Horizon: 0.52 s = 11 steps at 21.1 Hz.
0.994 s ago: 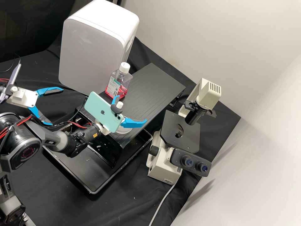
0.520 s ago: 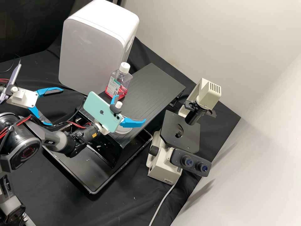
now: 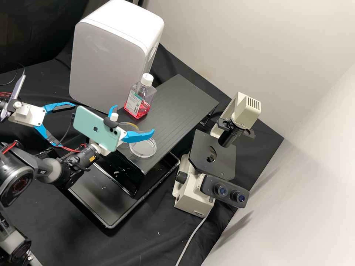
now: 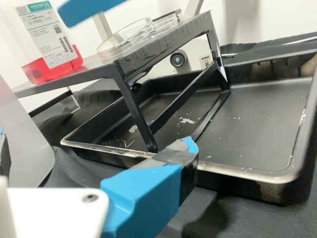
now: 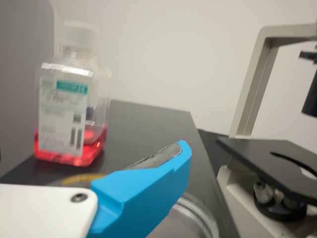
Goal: Place the lid on the petri dish
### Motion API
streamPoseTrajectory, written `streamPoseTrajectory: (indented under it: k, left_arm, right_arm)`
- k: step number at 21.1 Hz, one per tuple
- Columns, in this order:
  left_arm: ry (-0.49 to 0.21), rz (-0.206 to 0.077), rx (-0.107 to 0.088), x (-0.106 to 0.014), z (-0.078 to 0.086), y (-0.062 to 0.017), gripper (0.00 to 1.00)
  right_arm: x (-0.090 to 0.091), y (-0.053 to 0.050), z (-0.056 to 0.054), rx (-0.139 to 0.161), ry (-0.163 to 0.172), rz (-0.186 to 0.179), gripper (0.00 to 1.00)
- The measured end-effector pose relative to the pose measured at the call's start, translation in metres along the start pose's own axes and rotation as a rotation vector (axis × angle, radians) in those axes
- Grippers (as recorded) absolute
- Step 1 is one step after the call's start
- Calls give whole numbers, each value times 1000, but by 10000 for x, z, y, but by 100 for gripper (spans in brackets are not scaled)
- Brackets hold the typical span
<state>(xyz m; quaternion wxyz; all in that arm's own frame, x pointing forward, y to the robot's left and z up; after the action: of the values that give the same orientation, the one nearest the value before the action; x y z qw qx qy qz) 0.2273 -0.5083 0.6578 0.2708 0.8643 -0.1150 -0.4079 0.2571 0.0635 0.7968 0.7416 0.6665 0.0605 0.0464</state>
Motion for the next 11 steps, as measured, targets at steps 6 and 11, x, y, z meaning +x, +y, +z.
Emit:
streamPoseTrajectory:
  k: [6, 11]
  left_arm:
    - [0, 0, 0, 0, 0, 0, 100]
    - [0, 0, 0, 0, 0, 0, 100]
  right_arm:
    - [-88, -100, 86, -9, -55, 1, 100]
    - [-70, -168, 170, -6, -108, 9, 100]
